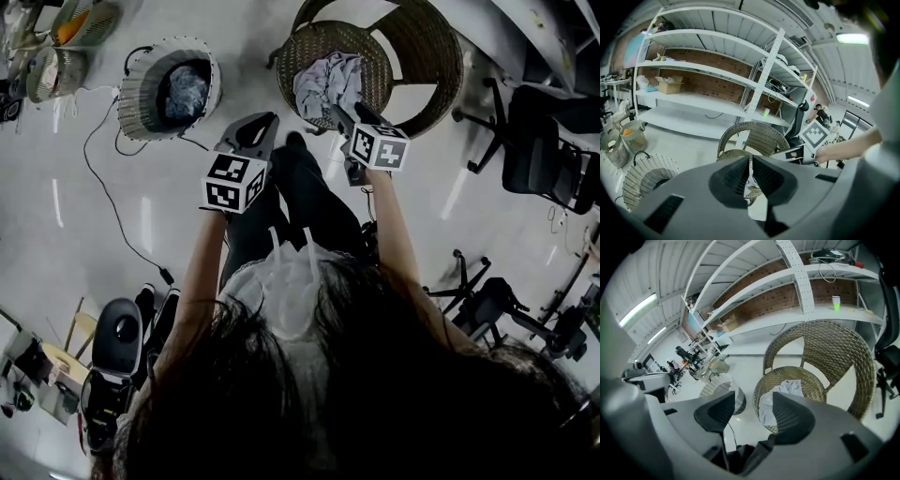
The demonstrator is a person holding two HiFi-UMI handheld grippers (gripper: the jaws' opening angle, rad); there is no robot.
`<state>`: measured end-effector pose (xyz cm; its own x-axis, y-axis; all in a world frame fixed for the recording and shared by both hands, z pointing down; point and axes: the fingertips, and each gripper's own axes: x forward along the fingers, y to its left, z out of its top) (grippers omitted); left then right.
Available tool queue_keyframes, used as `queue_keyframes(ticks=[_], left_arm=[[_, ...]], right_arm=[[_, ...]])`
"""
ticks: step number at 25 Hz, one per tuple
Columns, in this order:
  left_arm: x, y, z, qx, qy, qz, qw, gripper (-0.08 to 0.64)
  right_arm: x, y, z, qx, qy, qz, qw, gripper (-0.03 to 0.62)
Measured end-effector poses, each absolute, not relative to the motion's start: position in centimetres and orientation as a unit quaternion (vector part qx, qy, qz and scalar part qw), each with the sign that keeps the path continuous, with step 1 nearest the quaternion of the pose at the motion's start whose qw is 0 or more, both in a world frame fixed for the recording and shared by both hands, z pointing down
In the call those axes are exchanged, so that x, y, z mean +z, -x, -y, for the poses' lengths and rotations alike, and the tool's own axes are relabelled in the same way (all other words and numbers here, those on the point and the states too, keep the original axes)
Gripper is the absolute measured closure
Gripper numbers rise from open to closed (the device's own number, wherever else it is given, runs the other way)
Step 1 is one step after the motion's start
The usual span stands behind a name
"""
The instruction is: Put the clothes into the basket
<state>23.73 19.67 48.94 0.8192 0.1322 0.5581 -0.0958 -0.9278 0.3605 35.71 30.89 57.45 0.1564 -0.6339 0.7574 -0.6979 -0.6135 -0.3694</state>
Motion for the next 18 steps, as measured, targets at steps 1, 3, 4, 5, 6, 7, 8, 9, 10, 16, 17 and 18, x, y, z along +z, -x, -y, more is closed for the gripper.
queue_keyframes(ticks=[1, 3, 4, 5, 6, 7, 8, 9, 10, 16, 17, 18], left_arm=[[49.2, -24.4, -19.7, 0.303, -0.934, -0.011, 0.186, 0.535], [49.9, -25.8, -19.5, 0.309, -0.934, -0.012, 0.181, 0.535], [50.3, -26.3, -19.4, 0.312, -0.933, -0.011, 0.180, 0.535], [50.7, -26.8, -19.3, 0.316, -0.932, -0.011, 0.179, 0.535], [51.2, -27.2, -19.2, 0.319, -0.931, -0.010, 0.179, 0.535], [51.7, -27.6, -19.1, 0.323, -0.929, -0.010, 0.178, 0.535], [52.4, -27.9, -19.1, 0.328, -0.928, -0.010, 0.178, 0.535], [53.2, -28.1, -19.0, 0.334, -0.926, -0.011, 0.178, 0.535], [54.1, -28.4, -18.9, 0.341, -0.923, -0.011, 0.177, 0.535], [58.5, -29.9, -18.6, 0.371, -0.910, -0.013, 0.187, 0.535], [59.1, -30.1, -18.7, 0.373, -0.908, -0.014, 0.190, 0.535], [59.6, -30.3, -18.7, 0.376, -0.906, -0.015, 0.193, 0.535]], right_arm=[[58.6, -36.6, -31.0, 0.486, -0.758, 0.435, 0.033, 0.350], [61.2, -38.1, -31.1, 0.501, -0.751, 0.429, 0.033, 0.339], [62.6, -38.7, -31.2, 0.510, -0.747, 0.425, 0.036, 0.333], [64.1, -39.2, -31.4, 0.521, -0.742, 0.420, 0.043, 0.330], [65.4, -39.6, -31.6, 0.531, -0.739, 0.413, 0.050, 0.328], [66.7, -40.0, -31.8, 0.540, -0.736, 0.405, 0.056, 0.327], [67.8, -40.5, -31.9, 0.548, -0.734, 0.397, 0.058, 0.326], [69.0, -40.9, -31.9, 0.555, -0.733, 0.388, 0.058, 0.325], [70.1, -41.2, -31.9, 0.562, -0.732, 0.380, 0.057, 0.324], [76.8, -43.7, -32.3, 0.593, -0.735, 0.323, 0.060, 0.318], [77.8, -44.1, -32.4, 0.597, -0.734, 0.316, 0.064, 0.316], [78.8, -44.5, -32.5, 0.602, -0.732, 0.311, 0.071, 0.314]])
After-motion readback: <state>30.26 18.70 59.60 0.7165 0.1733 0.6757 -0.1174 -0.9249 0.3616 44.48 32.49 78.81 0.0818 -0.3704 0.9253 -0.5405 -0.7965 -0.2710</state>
